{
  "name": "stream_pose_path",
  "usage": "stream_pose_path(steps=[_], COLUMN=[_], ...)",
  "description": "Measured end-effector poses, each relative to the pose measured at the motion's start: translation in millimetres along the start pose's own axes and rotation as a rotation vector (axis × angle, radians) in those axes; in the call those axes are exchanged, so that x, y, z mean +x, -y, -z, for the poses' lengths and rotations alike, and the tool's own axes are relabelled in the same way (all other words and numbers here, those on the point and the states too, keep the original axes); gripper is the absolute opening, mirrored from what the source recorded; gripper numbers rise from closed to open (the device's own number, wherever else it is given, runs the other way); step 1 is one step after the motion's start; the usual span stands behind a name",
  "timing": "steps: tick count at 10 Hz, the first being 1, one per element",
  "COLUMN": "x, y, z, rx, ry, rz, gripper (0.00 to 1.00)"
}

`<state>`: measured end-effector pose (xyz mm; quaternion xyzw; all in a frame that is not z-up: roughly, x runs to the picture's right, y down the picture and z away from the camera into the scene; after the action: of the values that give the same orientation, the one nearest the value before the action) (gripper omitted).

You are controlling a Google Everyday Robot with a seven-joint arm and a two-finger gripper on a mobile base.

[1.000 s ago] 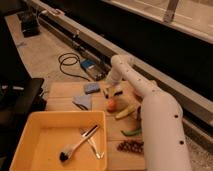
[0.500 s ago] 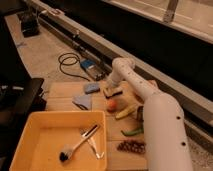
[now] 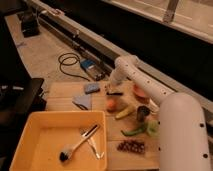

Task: Place eraser in red bowl

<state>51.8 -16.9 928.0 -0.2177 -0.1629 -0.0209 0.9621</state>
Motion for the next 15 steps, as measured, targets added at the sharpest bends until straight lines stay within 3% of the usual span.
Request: stream_pose_path(steps=[3,5,7,10,13,15], x=[8,34,70,113,139,155], y=[18,28,30,23,11,3], z=[65,108,129,126,89,72], rx=[0.111,0.175,0.200,0.181,0.113,0.068], ry=[-0.072,-0.135,-0.192,-0.242,-0.255,-0.255], rz=[-0.024,-0.060,-0.112,-0.201,-0.286,-0.340], gripper=[0.00,0.00,0.00,0.00,0.01,0.18])
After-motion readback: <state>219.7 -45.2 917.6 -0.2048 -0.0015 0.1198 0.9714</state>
